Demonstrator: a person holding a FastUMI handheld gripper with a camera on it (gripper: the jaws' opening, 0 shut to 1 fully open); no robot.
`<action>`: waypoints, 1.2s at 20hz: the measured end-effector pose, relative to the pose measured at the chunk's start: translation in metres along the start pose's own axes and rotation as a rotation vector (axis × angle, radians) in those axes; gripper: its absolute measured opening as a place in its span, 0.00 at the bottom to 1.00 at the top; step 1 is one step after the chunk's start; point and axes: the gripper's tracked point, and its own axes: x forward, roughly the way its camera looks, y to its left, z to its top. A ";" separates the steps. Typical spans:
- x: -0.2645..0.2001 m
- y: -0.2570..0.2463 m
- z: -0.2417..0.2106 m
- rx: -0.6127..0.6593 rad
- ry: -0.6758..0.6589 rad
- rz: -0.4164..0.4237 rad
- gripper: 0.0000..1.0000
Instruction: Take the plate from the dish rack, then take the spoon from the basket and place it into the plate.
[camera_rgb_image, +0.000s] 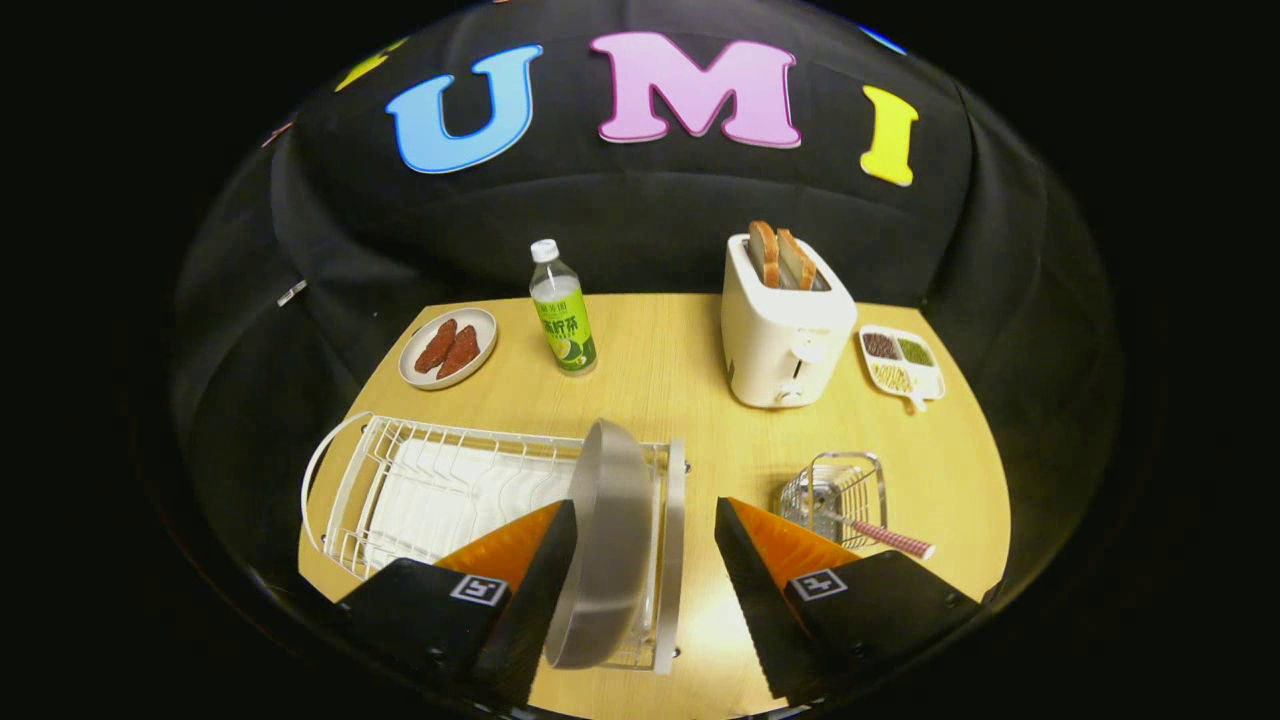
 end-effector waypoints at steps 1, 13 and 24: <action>0.003 0.002 -0.007 0.038 0.039 0.008 0.74; -0.003 0.020 -0.017 0.017 0.096 -0.102 0.37; -0.025 0.016 0.014 -0.004 0.035 -0.219 0.36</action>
